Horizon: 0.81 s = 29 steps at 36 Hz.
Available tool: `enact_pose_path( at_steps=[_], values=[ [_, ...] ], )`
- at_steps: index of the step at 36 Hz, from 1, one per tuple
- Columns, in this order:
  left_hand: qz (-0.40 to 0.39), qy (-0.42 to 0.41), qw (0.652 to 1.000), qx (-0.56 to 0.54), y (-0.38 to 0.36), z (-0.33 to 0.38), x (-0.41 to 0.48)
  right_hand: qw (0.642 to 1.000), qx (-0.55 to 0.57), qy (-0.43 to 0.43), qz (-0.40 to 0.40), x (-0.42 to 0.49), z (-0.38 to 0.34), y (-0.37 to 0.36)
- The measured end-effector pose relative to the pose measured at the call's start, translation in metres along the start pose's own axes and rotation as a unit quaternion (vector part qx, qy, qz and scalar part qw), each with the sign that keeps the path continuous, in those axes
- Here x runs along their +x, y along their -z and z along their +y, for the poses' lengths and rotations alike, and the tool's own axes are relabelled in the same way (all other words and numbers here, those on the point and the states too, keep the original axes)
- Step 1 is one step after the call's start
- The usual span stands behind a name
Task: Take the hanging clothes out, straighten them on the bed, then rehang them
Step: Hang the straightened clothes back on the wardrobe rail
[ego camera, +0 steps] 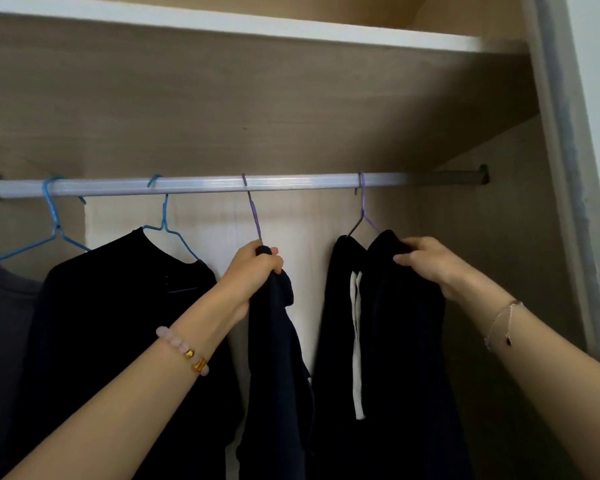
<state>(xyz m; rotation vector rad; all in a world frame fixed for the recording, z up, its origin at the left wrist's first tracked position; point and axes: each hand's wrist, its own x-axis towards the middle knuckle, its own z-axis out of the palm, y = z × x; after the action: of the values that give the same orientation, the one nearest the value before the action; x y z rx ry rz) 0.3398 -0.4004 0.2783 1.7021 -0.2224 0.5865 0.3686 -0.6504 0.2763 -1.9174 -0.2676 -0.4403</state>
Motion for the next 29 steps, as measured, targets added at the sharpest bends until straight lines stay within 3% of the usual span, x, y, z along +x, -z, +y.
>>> enact_pose_path(
  at_steps=[9,22,29],
  values=[
    [0.008,-0.012,1.000,-0.012,0.008,-0.007,-0.002,0.999,-0.040,0.018,0.013,-0.001,0.001,-0.005],
    [-0.026,0.103,0.991,-0.086,0.042,0.007,0.000,1.000,-0.014,0.013,0.010,-0.002,-0.003,-0.015],
    [-0.043,0.105,0.991,-0.065,0.054,0.006,-0.007,0.999,-0.027,0.025,-0.006,-0.007,-0.012,-0.023]
  ],
)
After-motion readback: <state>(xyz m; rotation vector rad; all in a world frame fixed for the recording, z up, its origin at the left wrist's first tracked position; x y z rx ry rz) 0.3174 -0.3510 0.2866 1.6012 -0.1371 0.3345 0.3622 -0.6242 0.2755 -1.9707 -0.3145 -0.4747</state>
